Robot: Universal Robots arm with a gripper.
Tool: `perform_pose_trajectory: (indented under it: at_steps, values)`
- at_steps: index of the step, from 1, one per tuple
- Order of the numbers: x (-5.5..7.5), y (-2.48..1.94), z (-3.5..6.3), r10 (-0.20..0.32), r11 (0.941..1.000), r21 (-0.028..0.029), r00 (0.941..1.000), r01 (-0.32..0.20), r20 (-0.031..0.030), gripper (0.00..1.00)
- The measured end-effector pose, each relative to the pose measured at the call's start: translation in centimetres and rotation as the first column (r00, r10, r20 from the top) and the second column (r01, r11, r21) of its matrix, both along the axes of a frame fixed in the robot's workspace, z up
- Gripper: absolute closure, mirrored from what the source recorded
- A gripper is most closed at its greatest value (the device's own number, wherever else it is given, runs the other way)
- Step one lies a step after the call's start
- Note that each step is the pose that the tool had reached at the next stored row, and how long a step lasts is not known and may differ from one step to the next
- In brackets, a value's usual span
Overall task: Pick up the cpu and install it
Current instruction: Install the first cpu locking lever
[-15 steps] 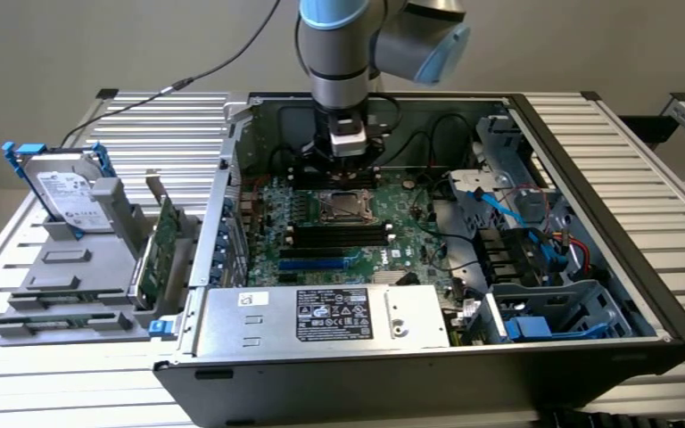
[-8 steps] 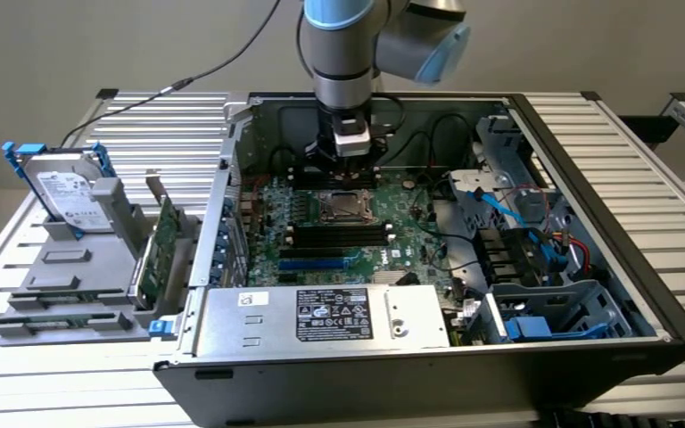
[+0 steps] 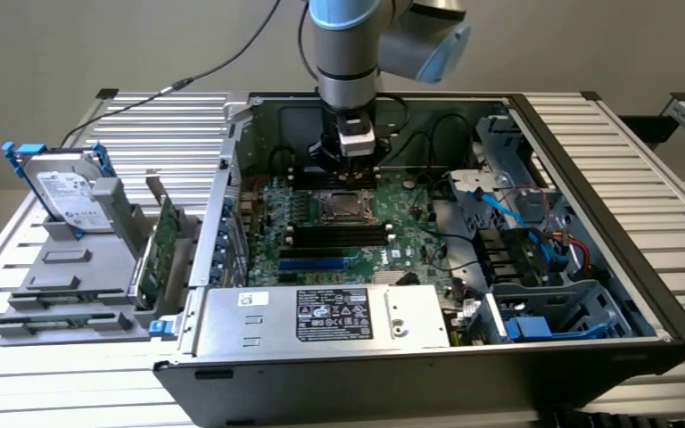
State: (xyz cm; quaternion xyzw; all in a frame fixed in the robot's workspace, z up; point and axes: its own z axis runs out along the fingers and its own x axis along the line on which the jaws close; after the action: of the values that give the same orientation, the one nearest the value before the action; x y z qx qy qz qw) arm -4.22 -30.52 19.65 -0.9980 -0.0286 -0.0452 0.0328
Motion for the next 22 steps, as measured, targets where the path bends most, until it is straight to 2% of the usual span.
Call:
perform_pose_trajectory:
  at_steps: [5,10,13,16,18,20,22]
  values:
    - [0.22,0.0,0.0,0.004,1.0,0.0001,1.0,-0.004,-0.0006,0.89]
    - [0.35,0.01,0.0,0.006,1.0,0.0002,1.0,-0.006,-0.0071,0.89]
    - [0.4,0.01,-0.01,0.008,1.0,0.0005,0.9998,-0.008,-0.0165,0.89]
    - [0.39,0.0,0.01,0.009,1.0,0.0015,0.9995,-0.009,-0.0315,0.89]
    - [0.4,0.0,0.01,0.009,1.0,0.0029,0.9992,-0.009,-0.0392,0.89]
    - [0.42,0.0,0.02,0.009,1.0,0.0042,0.999,-0.009,-0.0441,0.89]
    - [0.45,0.0,0.02,0.009,0.9999,0.005,0.9989,-0.009,-0.0466,0.89]
